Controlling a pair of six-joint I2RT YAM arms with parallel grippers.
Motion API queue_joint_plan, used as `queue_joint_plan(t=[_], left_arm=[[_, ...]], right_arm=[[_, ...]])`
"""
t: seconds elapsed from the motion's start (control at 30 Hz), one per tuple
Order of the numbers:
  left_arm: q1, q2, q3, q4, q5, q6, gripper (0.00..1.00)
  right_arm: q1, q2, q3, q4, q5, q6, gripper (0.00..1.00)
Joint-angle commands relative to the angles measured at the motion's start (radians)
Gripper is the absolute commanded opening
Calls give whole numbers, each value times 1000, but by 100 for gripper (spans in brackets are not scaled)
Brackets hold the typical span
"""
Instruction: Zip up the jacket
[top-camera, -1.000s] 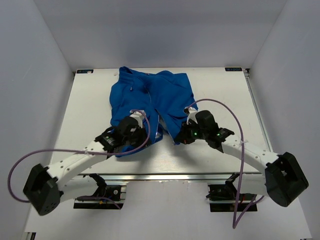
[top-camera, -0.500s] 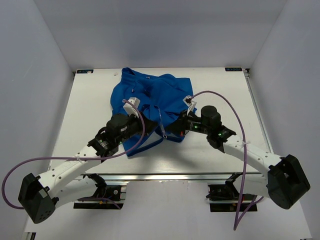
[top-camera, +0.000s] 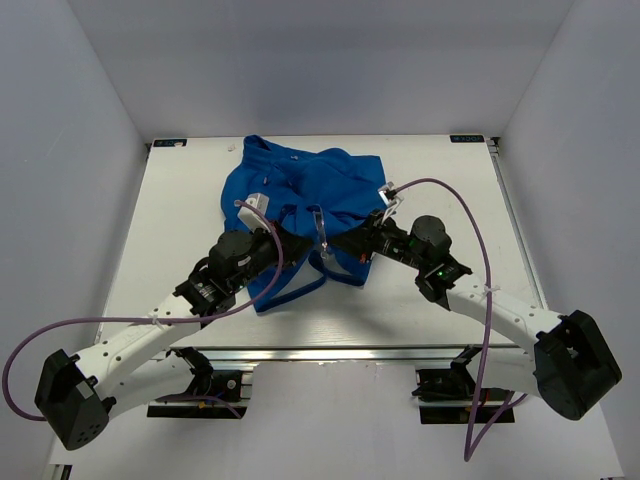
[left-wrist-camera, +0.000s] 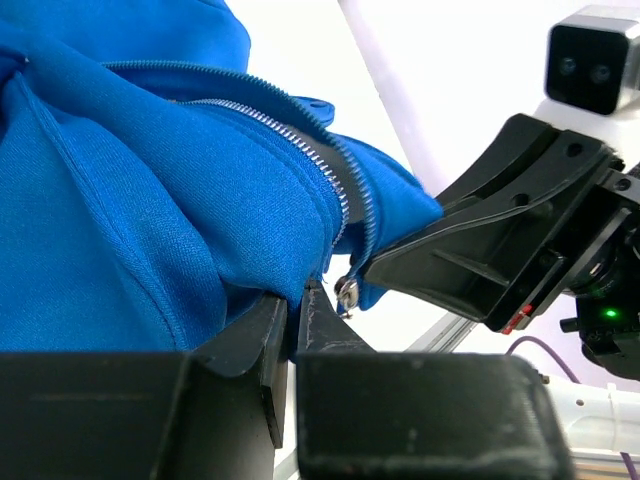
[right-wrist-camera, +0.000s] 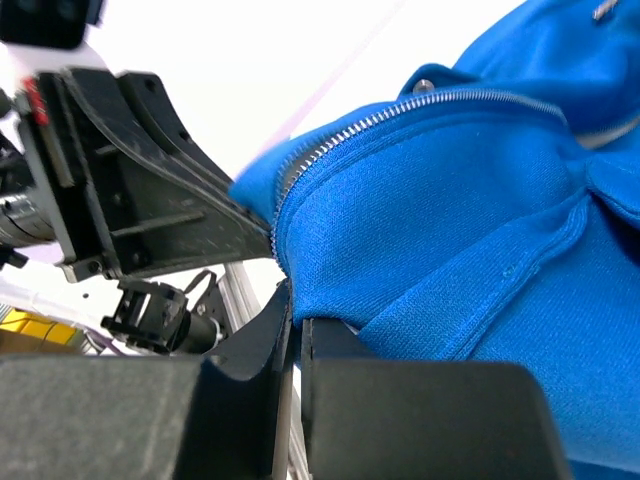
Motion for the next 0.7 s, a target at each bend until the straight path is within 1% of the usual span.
queue_joint_plan(t=[0.0, 0.2, 0.67], left_arm=[[0, -21, 37, 14, -7, -24, 0], [-1, -21, 36, 37, 5, -32, 0], [0, -38, 29, 64, 11, -35, 0]], right_arm=[[2, -3, 17, 141, 21, 2, 0], [1, 21, 31, 183, 18, 10, 0], [1, 15, 31, 165, 23, 11, 0]])
